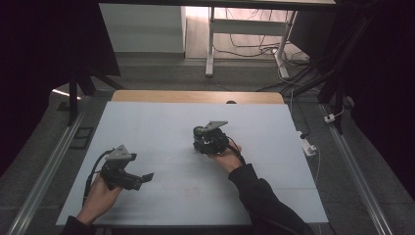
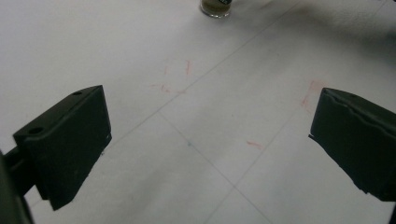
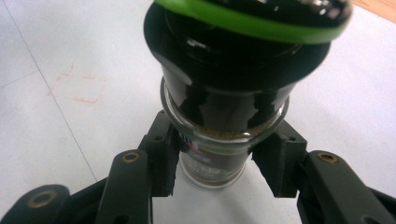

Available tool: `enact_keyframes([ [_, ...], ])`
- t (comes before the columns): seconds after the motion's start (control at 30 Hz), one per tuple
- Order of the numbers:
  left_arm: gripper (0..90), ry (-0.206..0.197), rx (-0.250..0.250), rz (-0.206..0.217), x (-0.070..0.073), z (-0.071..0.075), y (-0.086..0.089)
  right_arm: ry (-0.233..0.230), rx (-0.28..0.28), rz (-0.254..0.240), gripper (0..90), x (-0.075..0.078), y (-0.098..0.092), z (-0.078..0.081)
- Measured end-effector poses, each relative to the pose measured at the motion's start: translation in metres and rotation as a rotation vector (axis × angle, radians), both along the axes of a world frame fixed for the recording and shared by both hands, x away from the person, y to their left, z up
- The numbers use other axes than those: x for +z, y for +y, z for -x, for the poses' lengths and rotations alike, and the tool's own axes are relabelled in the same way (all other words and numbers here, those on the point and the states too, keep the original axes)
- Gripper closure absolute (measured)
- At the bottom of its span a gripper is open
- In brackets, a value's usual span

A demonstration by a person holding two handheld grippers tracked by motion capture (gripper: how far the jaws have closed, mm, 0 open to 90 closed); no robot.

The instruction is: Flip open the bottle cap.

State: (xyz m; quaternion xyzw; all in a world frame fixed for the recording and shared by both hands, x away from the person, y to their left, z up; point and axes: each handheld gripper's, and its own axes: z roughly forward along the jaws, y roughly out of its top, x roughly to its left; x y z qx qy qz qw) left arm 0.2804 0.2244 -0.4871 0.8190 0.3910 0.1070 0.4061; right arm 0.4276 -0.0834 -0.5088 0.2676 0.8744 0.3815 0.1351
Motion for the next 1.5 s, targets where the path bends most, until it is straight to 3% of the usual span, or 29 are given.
enact_keyframes([
  [0.33, 0.0, 0.001, -0.006, -0.001, 0.001, -0.025, -0.02, 0.001, 0.006, 0.002, 52.3, 0.0, 0.0, -0.001],
  [0.73, 0.0, -0.026, -0.056, -0.063, 0.004, -0.051, -0.048, 0.0, 0.01, 0.001, 52.3, 0.0, -0.001, -0.001],
  [1.03, 0.0, -0.038, -0.103, -0.067, 0.005, -0.072, -0.065, 0.002, 0.012, 0.004, 52.3, 0.0, -0.001, -0.001],
  [1.5, 0.0, -0.045, -0.117, -0.062, 0.004, -0.099, -0.084, 0.002, 0.013, 0.005, 52.3, 0.0, -0.001, -0.001],
])
